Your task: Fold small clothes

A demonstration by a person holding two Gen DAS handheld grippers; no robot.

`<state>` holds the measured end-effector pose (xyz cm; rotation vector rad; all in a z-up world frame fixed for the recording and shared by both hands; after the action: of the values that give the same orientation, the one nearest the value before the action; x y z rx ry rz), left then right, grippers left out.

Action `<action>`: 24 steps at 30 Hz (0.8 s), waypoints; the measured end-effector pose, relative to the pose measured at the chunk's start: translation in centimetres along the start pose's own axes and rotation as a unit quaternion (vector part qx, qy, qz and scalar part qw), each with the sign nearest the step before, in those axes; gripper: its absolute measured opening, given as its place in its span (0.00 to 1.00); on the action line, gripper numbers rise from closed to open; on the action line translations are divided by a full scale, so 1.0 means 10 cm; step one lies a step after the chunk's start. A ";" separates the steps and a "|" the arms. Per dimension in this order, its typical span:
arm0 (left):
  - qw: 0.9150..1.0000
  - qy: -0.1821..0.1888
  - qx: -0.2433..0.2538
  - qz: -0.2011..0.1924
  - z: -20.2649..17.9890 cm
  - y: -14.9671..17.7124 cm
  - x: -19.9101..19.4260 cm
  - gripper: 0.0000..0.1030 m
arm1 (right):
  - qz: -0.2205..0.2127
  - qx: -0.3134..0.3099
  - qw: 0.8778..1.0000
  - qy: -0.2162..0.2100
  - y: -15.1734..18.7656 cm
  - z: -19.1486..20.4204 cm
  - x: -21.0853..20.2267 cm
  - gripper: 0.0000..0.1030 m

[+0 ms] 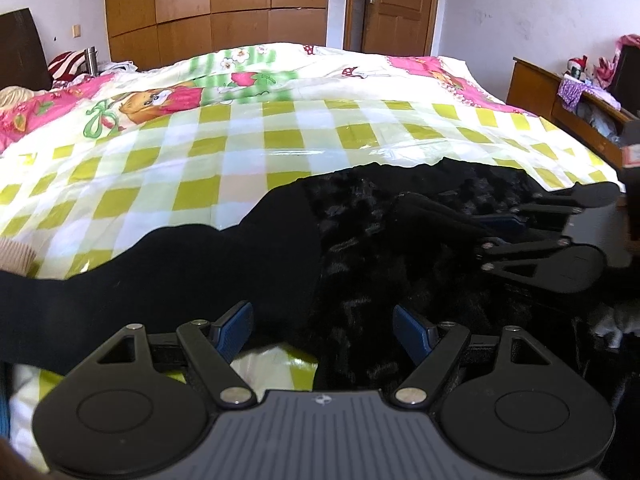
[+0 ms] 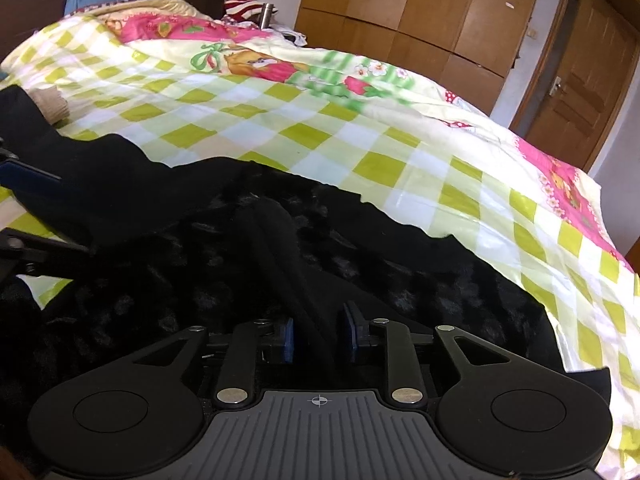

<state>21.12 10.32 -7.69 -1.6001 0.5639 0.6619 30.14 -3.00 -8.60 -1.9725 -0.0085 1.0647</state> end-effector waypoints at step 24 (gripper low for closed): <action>0.999 -0.019 -0.046 -0.001 0.53 0.16 -0.16 0.86 | -0.007 0.012 1.000 -0.007 -0.26 0.54 0.17 0.26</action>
<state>18.31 15.35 -8.16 -1.6698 0.5118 0.7240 28.53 2.96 -9.35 -1.9409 -0.0179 1.0658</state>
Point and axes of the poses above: each gripper's, at about its wrist camera, not at the fingertips, and x roughly the way its jaws point, z to its left, y to its underside, the point moved 10 cm from there along x, roughly the way its jaws point
